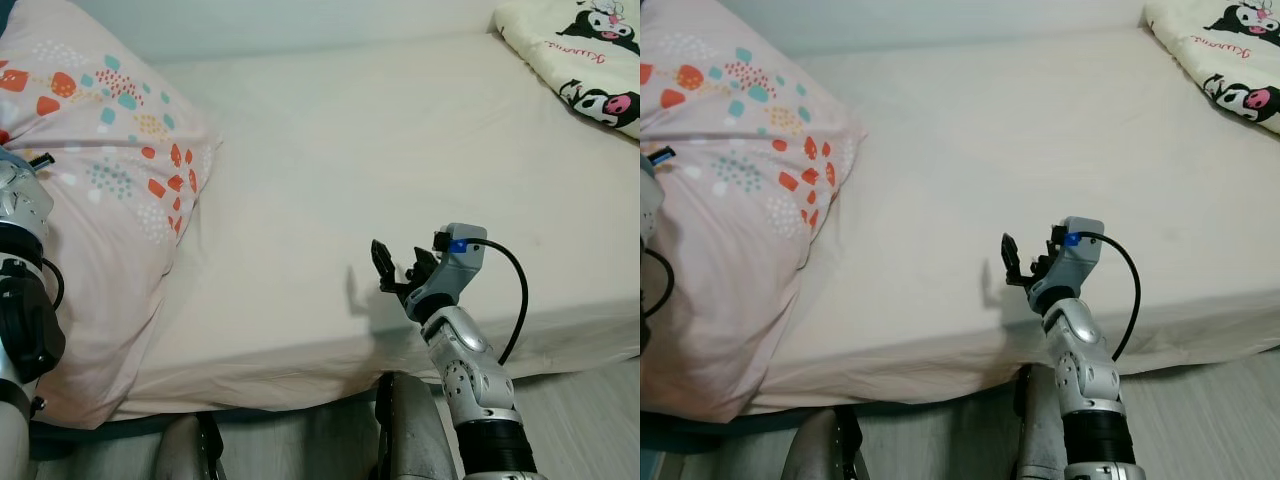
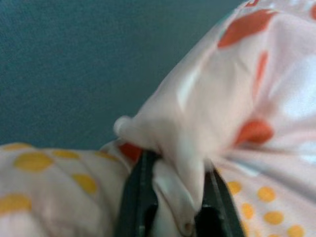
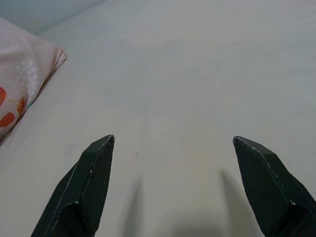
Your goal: Clean up the room
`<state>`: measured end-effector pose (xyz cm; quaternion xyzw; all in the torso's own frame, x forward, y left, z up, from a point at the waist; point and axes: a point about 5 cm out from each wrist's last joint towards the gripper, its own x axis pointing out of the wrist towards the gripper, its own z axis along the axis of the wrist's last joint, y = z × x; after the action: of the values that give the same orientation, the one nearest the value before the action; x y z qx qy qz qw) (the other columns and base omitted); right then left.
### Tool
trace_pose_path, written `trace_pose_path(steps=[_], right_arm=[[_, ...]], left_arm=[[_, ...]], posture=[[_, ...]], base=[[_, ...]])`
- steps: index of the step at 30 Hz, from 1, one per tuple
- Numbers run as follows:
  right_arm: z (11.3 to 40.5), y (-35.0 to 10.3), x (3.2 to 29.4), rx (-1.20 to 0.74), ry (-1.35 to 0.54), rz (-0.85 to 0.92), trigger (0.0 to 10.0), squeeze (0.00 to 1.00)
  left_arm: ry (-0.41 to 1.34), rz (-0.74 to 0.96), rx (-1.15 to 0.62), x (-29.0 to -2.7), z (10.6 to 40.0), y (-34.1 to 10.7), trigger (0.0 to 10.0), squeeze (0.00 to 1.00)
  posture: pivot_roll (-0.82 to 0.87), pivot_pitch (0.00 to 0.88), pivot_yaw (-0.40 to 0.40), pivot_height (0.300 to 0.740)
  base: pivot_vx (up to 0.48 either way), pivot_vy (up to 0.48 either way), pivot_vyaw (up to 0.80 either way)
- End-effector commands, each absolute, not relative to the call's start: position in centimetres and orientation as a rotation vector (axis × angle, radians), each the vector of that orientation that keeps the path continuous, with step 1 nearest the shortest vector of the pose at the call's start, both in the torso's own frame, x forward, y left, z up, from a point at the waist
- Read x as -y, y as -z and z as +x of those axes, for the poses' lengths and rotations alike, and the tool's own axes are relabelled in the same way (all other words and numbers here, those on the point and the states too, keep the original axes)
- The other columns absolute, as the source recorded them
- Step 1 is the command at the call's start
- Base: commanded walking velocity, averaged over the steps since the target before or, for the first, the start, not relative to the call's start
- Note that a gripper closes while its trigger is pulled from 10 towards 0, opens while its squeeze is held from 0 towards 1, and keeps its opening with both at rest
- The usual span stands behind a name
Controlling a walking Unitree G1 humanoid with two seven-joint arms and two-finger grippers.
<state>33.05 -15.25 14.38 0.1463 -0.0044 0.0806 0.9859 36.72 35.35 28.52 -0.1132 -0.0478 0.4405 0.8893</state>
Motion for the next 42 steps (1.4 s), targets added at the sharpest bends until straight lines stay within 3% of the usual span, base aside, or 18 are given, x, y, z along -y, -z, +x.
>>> trace_pose_path(steps=[1, 3, 7, 15, 16, 21, 22, 23, 24, 25, 26, 28, 30, 33, 35, 36, 42], right_arm=[[32.7, -14.0, 15.2, -0.003, -0.158, 0.304, 10.0, 0.00], [32.7, -14.0, 15.1, -0.003, -0.158, 0.305, 10.0, 0.00], [32.7, -13.9, 15.0, -0.002, -0.160, 0.307, 10.0, 0.00], [32.7, -13.9, 15.2, -0.002, -0.157, 0.306, 10.0, 0.00], [32.7, -14.0, 15.2, -0.001, -0.156, 0.305, 10.0, 0.00], [32.8, -14.0, 15.2, -0.001, -0.157, 0.304, 10.0, 0.00], [32.8, -14.0, 15.2, -0.001, -0.157, 0.304, 10.0, 0.00], [32.8, -13.9, 15.2, -0.003, -0.157, 0.304, 10.0, 0.00], [32.8, -13.9, 15.2, -0.004, -0.157, 0.305, 10.0, 0.00], [32.8, -13.8, 15.2, -0.006, -0.157, 0.304, 10.0, 0.00], [32.8, -13.8, 15.2, -0.006, -0.157, 0.304, 10.0, 0.00], [32.8, -13.7, 15.2, -0.010, -0.158, 0.302, 10.0, 0.00], [32.8, -13.6, 15.3, -0.013, -0.159, 0.302, 10.0, 0.00], [32.9, -13.6, 15.3, -0.016, -0.161, 0.302, 10.0, 0.00], [33.1, -13.6, 15.0, -0.018, -0.170, 0.298, 10.0, 0.00], [33.1, -13.7, 14.9, -0.017, -0.174, 0.297, 10.0, 0.00], [33.0, -13.7, 15.0, -0.018, -0.176, 0.295, 10.0, 0.00]], left_arm=[[-0.924, -0.217, 0.079, -35.3, 36.7, -27.6, 10.0, 1.00], [-0.926, -0.210, 0.088, -35.4, 36.6, -27.7, 10.0, 1.00], [-0.971, 0.048, 0.229, -35.8, 36.1, -31.0, 10.0, 1.00], [-0.988, 0.188, 0.315, -36.1, 35.6, -33.5, 10.0, 1.00], [-0.955, 0.284, 0.347, -35.8, 35.6, -34.1, 10.0, 1.00], [-0.842, 0.376, 0.365, -34.8, 36.3, -34.1, 10.0, 1.00], [-0.736, 0.483, 0.354, -34.1, 36.8, -33.4, 10.0, 1.00], [-0.582, 0.571, 0.328, -33.0, 37.4, -32.1, 10.0, 0.59], [-0.470, 0.627, 0.305, -32.2, 37.7, -31.0, 10.0, 0.59], [-0.327, 0.738, 0.258, -31.3, 38.0, -28.9, 10.0, 0.00], [-0.327, 0.738, 0.258, -31.3, 38.0, -28.9, 10.0, 0.00], [-0.136, 0.952, 0.162, -30.4, 37.6, -24.8, 10.0, 0.00], [-0.069, 1.027, 0.111, -30.3, 37.1, -22.7, 10.0, 0.00], [-0.037, 1.024, 0.050, -30.6, 36.3, -20.3, 10.0, 0.00], [-0.071, 0.845, -0.043, -31.6, 35.3, -17.6, 10.0, 0.00], [-0.083, 0.833, -0.073, -32.0, 34.7, -16.5, 10.0, 0.00], [-0.109, 0.937, -0.118, -32.7, 33.1, -14.5, 10.0, 0.00]], posture=[[-0.07, 0.178, 0.078, 0.471], [-0.07, 0.178, 0.078, 0.471], [-0.07, 0.178, 0.079, 0.471], [-0.07, 0.174, 0.078, 0.471], [-0.06, 0.171, 0.077, 0.471], [-0.06, 0.171, 0.078, 0.471], [-0.06, 0.171, 0.078, 0.471], [-0.05, 0.172, 0.076, 0.471], [-0.05, 0.172, 0.076, 0.471], [-0.04, 0.171, 0.071, 0.471], [-0.04, 0.171, 0.071, 0.471], [-0.04, 0.169, 0.067, 0.471], [-0.03, 0.169, 0.064, 0.471], [-0.03, 0.169, 0.064, 0.471], [-0.03, 0.166, 0.064, 0.471], [-0.03, 0.166, 0.064, 0.471], [-0.03, 0.169, 0.064, 0.471]], base=[[0.000, 0.000, 0.00], [0.000, 0.000, 0.00], [0.000, 0.000, 0.00], [0.000, 0.000, 0.00], [0.000, 0.000, 0.00], [0.000, 0.000, 0.00], [0.000, 0.000, 0.00], [0.000, 0.000, 0.00], [0.000, 0.000, 0.00], [0.000, 0.000, 0.00], [0.000, 0.000, 0.00], [0.000, 0.000, 0.00], [0.000, 0.000, 0.00], [0.000, 0.000, 0.00], [0.000, 0.000, 0.00], [0.000, 0.000, 0.00], [0.000, 0.000, 0.00]])
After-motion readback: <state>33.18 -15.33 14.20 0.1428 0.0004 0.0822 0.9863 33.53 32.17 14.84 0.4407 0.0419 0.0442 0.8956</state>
